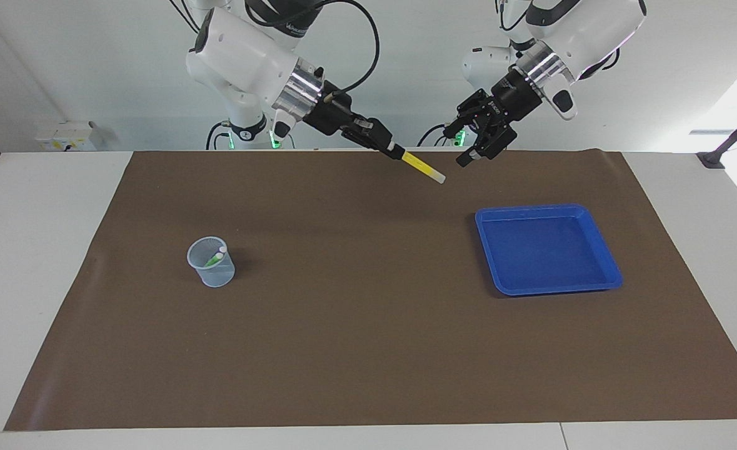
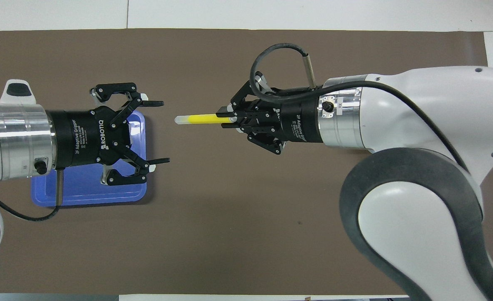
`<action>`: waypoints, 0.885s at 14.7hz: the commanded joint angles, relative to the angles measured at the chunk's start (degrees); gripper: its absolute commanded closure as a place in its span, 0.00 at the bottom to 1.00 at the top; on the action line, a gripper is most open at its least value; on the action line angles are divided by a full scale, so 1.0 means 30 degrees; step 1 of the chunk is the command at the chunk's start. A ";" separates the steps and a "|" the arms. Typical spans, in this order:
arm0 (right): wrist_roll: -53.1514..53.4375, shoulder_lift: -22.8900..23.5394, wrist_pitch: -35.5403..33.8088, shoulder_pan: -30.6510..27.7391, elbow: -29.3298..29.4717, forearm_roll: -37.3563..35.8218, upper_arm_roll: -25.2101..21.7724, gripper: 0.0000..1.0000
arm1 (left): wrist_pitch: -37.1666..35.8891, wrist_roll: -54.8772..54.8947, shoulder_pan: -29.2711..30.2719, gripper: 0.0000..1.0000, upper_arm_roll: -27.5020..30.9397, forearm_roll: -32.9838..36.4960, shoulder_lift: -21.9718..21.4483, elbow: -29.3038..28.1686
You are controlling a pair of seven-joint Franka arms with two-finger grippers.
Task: Right arm passes pens to left for tray arrangement
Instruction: 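Carry the yellow pen toward the left gripper while the left gripper opens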
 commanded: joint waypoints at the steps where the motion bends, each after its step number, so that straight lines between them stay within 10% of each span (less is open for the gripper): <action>1: 0.0496 0.0266 0.0264 -0.0149 0.0338 -0.0501 0.0636 1.00 | 0.0423 0.0488 -0.0199 0.00 -0.0089 -0.0615 -0.0229 -0.0308; 13: 0.0438 0.0266 0.0264 0.0085 0.0191 -0.0971 0.0637 1.00 | 0.1887 -0.2264 -0.0493 0.05 -0.1292 0.1934 -0.0434 -0.0776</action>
